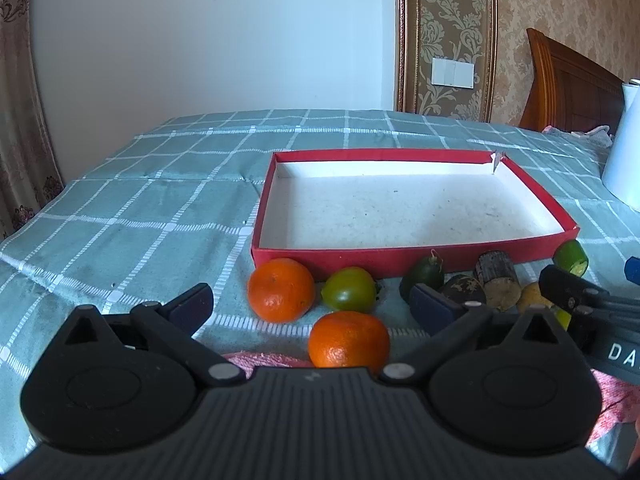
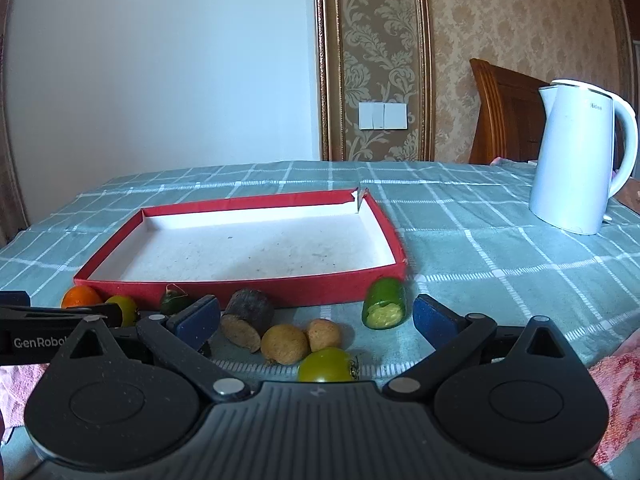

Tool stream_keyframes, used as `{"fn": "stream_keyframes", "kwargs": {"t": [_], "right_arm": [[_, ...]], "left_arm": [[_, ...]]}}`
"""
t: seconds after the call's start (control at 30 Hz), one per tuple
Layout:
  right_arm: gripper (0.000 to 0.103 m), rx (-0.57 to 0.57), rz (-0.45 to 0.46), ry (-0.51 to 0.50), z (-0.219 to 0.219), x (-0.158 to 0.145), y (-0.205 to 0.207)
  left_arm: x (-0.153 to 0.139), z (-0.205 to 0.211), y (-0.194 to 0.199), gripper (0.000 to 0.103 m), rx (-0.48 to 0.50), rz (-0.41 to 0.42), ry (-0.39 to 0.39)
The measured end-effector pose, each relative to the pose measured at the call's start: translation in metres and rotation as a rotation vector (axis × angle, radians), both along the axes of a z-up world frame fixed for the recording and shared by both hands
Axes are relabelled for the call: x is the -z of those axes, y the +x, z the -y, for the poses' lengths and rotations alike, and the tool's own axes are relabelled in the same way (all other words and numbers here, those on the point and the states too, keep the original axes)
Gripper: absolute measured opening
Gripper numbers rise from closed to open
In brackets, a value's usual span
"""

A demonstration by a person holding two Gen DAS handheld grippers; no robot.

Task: Organize fruits
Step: 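Move the right gripper toward the green cucumber chunk beside the tray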

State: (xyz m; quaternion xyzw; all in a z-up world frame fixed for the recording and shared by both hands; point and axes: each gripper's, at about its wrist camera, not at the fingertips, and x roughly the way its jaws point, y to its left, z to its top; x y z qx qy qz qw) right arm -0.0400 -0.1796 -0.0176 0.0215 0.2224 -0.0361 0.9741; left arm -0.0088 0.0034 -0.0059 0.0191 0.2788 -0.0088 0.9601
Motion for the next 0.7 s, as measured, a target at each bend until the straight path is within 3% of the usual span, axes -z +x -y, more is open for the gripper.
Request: {"fn": "stream_keyframes", "kwargs": {"t": [0.53,0.7], "right_arm": [[0.103,-0.027,0.022,0.047,0.0073,-0.0032,-0.0060],[0.103,-0.043,0.000,0.003,0.0043,0.0001,-0.0043]], "left_arm": [[0.0020,0.0009,-0.0011,0.103,0.004,0.000,0.012],[0.0025,0.0000,0.0004,0.103,0.001,-0.002,0.017]]}}
